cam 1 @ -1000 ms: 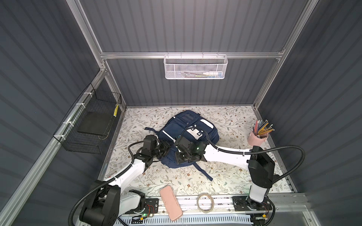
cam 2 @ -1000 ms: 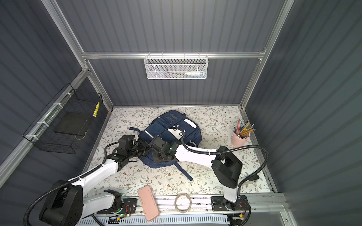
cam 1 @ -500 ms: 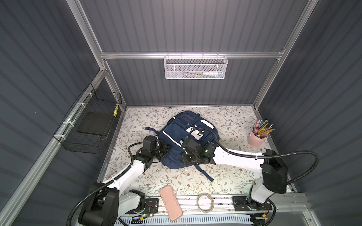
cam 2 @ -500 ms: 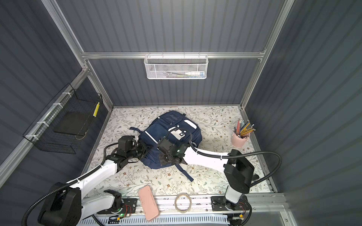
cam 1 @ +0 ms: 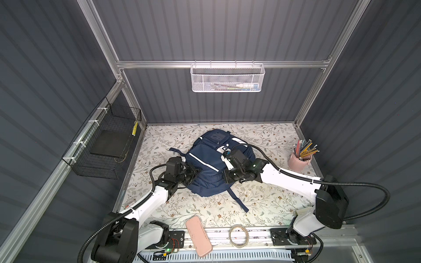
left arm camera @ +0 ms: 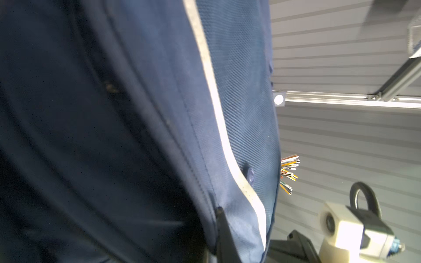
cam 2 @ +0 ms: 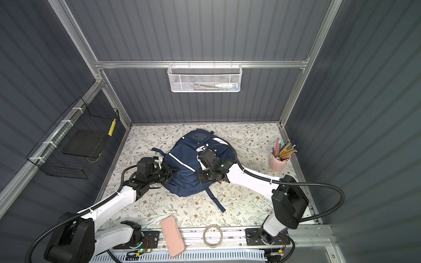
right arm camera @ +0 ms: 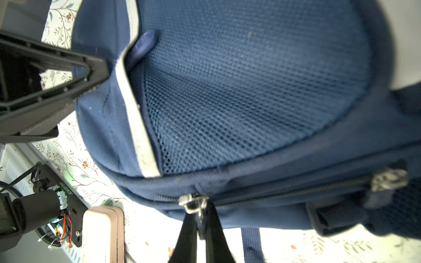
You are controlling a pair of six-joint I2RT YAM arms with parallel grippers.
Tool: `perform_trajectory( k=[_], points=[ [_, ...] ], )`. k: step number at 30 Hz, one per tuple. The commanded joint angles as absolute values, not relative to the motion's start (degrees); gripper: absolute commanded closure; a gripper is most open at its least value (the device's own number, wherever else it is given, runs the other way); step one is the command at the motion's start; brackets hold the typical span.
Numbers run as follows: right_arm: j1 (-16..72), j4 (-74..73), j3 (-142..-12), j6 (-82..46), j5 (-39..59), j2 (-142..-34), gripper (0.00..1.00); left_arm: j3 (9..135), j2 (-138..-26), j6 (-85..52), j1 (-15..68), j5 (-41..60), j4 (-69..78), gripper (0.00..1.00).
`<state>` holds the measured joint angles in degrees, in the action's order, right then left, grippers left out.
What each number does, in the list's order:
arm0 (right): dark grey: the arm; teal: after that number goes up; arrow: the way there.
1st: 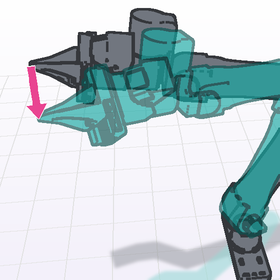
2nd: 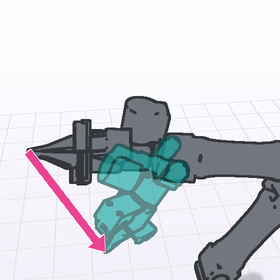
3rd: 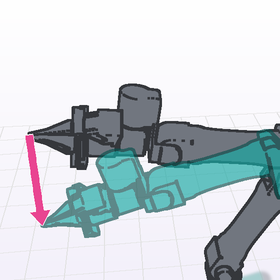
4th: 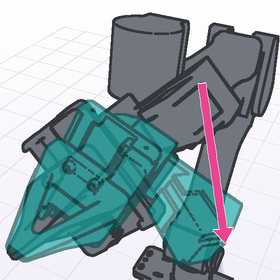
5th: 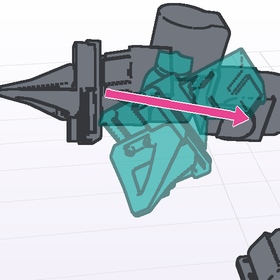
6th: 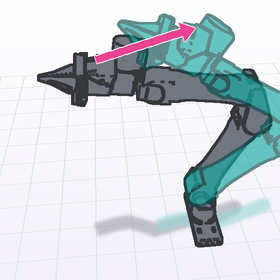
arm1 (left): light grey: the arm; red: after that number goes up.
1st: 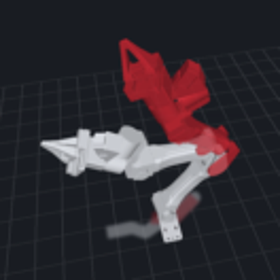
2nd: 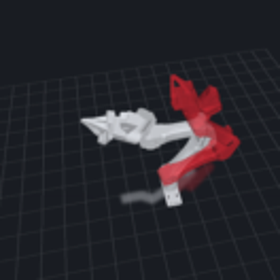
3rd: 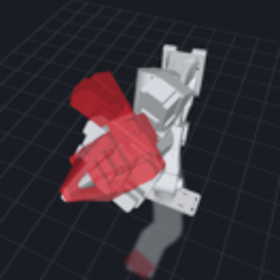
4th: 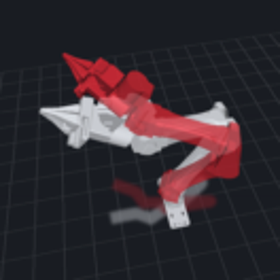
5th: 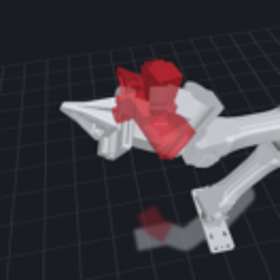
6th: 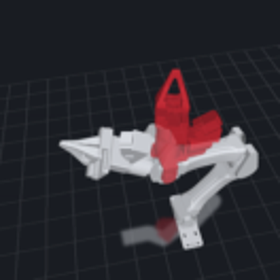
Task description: Pack the student bag
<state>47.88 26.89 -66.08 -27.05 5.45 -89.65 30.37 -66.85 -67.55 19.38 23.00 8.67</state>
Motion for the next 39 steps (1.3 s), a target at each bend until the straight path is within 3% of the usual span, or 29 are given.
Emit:
perform_trajectory(
  k=[1, 6, 8, 9, 10, 12, 15, 17, 20, 22, 24, 32, 36, 39],
  points=[
    [41.1, 36.17, -67.43, -26.94, -8.23, -89.48, 1.0, 29.92, -65.13, -64.53, 17.18, 19.29, 4.52, 1.0],
    [41.67, 33.26, -64.96, -24.65, -3.71, -86.62, 1.0, 30.23, -65.94, -64.09, 17.23, 22.66, 7.02, 0.99],
    [42.27, 31.54, -63.24, -22.88, -0.92, -84.86, 0.98, 30.23, -65.29, -63.66, 17.23, 23.95, 8.81, 0.73],
    [42.24, 31.05, -62.57, -23.17, -0.33, -84.18, 0.89, 30.23, -64.69, -63.42, 17.23, 24.64, 9.66, 0.51],
    [42.19, 31.15, -62.6, -23.37, -0.14, -83.53, 0.75, 30.38, -63.94, -63.25, 17.23, 25.17, 10.22, 0.38],
    [42.19, 32.85, -63.87, -23.44, -0.83, -82.45, 0.56, 31.2, -62.38, -62.38, 17.23, 25.64, 9.69, 0.24],
    [42.28, 31.88, -62.86, -23.9, -5.03, -77.7, 0.45, 34.32, -59.45, -57.33, 17.17, 24.66, 5.16, 0.01],
    [42.24, 29.85, -61.0, -23.71, -9.1, -73.56, 0.37, 38.63, -58.12, -50.26, 17.14, 22.2, -1.94, 0.0],
    [41.37, 25.29, -56.64, -21.7, -15.63, -66.85, 0.28, 45.32, -57.36, -36.78, 17.14, 7.96, -14.71, 0.0],
    [40.53, 22.63, -52.57, -21.06, -24.28, -61.89, 0.14, 46.4, -57.06, -31.56, 17.14, -4.01, -17.42, 0.0],
    [38.55, 18.72, -48.07, -20.89, -32.45, -58.41, 0.02, 45.58, -56.89, -24.63, 17.05, -8.75, -14.8, 0.0],
    [19.27, 1.08, -29.48, -12.33, -29.13, -47.01, 0.01, 34.2, -64.68, -9.65, 16.17, -24.64, 8.14, 0.0],
    [12.86, -11.98, -19.96, -2.97, -30.83, -46.7, 0.01, 28.08, -69.24, -3.2, 16.13, -29.08, 20.6, 0.0],
    [7.91, -23.58, -14.62, -2.38, -26.25, -49.46, 0.01, 26.89, -74.54, 0.35, 15.88, -31.88, 25.75, 0.0]
  ],
)
